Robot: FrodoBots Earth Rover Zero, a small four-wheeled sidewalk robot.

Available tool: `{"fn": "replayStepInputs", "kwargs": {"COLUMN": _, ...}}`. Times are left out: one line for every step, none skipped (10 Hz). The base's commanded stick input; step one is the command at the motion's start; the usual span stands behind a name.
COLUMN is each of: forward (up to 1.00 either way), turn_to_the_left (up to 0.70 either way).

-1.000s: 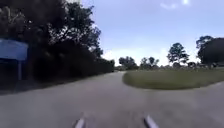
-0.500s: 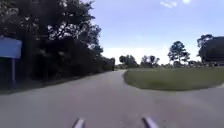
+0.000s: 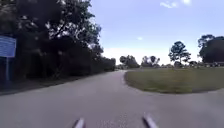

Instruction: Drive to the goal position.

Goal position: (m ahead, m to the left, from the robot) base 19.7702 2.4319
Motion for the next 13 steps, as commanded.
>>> {"fn": "replayStepInputs", "kwargs": {"forward": 0.50, "turn_to_the_left": -0.50}}
{"fn": "replayStepInputs", "kwargs": {"forward": 0.50, "turn_to_the_left": -0.03}}
{"fn": "replayStepInputs", "kwargs": {"forward": 0.50, "turn_to_the_left": 0.00}}
{"fn": "replayStepInputs", "kwargs": {"forward": 0.50, "turn_to_the_left": 0.00}}
{"fn": "replayStepInputs", "kwargs": {"forward": 0.50, "turn_to_the_left": 0.00}}
{"fn": "replayStepInputs", "kwargs": {"forward": 0.50, "turn_to_the_left": 0.00}}
{"fn": "replayStepInputs", "kwargs": {"forward": 0.50, "turn_to_the_left": 0.00}}
{"fn": "replayStepInputs", "kwargs": {"forward": 0.50, "turn_to_the_left": 0.00}}
{"fn": "replayStepInputs", "kwargs": {"forward": 0.50, "turn_to_the_left": 0.00}}
{"fn": "replayStepInputs", "kwargs": {"forward": 0.50, "turn_to_the_left": 0.00}}
{"fn": "replayStepInputs", "kwargs": {"forward": 0.50, "turn_to_the_left": 0.00}}
{"fn": "replayStepInputs", "kwargs": {"forward": 0.50, "turn_to_the_left": 0.00}}
{"fn": "replayStepInputs", "kwargs": {"forward": 0.50, "turn_to_the_left": 0.00}}
